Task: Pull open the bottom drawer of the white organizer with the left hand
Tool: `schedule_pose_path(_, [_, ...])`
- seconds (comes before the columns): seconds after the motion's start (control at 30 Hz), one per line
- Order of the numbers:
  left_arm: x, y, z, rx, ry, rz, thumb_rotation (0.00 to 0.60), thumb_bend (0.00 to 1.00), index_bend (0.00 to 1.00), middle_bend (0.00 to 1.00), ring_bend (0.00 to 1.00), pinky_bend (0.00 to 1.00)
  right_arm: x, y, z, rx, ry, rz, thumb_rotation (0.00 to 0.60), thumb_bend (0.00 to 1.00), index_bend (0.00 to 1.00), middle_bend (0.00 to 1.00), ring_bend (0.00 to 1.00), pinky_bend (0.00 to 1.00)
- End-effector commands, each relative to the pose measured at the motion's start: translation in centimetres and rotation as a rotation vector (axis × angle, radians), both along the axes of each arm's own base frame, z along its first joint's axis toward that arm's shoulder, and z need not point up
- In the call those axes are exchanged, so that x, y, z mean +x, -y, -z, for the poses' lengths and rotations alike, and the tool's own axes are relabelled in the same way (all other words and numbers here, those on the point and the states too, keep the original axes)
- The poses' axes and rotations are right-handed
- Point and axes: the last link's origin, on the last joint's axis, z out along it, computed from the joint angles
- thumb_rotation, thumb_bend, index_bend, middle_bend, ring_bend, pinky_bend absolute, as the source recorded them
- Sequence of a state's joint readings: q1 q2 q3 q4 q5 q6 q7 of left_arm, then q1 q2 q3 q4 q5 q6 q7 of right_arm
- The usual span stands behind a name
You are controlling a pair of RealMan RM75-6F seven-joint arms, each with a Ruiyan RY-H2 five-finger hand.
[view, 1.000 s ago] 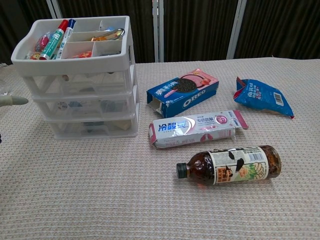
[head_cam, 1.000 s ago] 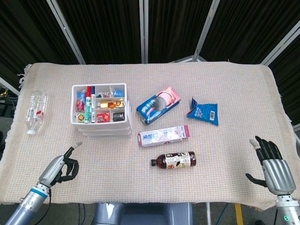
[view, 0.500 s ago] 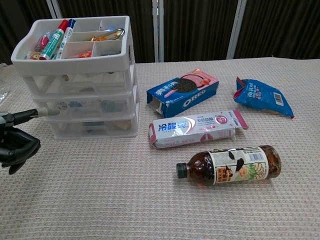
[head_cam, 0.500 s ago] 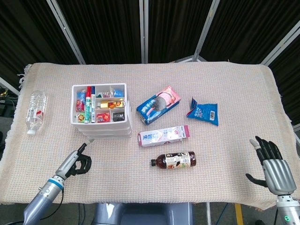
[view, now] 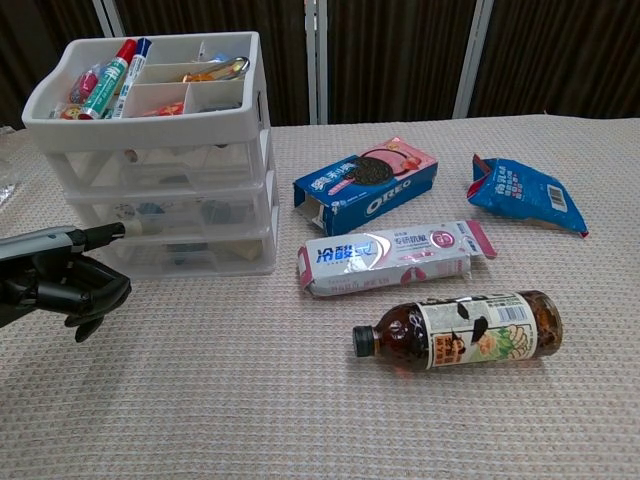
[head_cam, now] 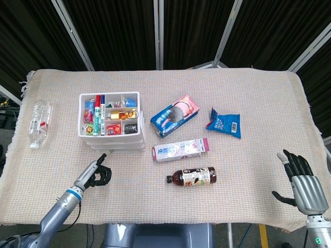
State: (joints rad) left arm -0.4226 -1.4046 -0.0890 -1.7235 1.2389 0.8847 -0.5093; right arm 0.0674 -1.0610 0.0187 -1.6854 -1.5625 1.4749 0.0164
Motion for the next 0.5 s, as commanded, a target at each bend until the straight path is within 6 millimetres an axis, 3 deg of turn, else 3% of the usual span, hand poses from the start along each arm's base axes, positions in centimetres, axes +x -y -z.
schedule_pose_path(0.03, [0.4, -0.3, 0.6, -0.014, -0.005, 0.004, 0.6, 0.65, 0.0, 0.76, 0.79, 0.67, 0.0, 0.0, 0.0, 0.002, 0.001, 0.0, 0.6, 0.04, 0.0, 0.0, 0.0, 0.0])
schedule_pose_path(0.5, [1.1, -1.4, 1.5, -0.013, -0.005, -0.01, 0.6, 0.65, 0.0, 0.76, 0.79, 0.67, 0.2, -0.2, 0.0, 0.001, 0.001, -0.008, 0.6, 0.04, 0.0, 0.0, 0.0, 0.0])
